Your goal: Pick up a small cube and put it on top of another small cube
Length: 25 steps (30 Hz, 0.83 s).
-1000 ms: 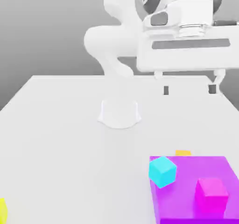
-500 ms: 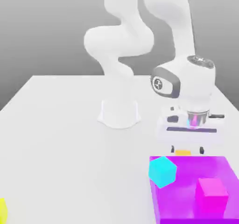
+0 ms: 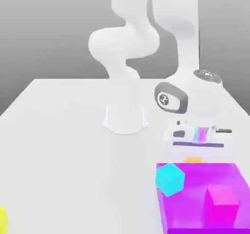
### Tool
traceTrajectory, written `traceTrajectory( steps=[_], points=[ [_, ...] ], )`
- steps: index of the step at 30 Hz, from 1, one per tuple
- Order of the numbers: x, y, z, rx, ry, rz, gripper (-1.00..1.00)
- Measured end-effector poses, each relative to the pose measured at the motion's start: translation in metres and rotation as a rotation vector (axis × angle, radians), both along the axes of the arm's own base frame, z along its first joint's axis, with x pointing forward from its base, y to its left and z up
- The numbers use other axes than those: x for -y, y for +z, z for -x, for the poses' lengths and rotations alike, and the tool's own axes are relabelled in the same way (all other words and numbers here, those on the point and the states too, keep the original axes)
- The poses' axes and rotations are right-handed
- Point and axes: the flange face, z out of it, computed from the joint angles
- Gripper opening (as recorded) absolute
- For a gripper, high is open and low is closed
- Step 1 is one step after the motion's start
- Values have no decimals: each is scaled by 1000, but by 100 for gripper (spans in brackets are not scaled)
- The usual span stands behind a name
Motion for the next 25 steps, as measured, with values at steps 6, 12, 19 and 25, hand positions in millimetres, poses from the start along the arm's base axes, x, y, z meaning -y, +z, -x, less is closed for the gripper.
traceTrajectory(
  steps=[6, 12, 19, 25],
  points=[
    [5, 35, -1, 0, 7, 10, -100],
    [45, 88, -69, 2, 24, 25, -100],
    [96, 138, -122, -3, 75, 11, -100],
    [99, 95, -124, -3, 75, 9, 100]
  ],
)
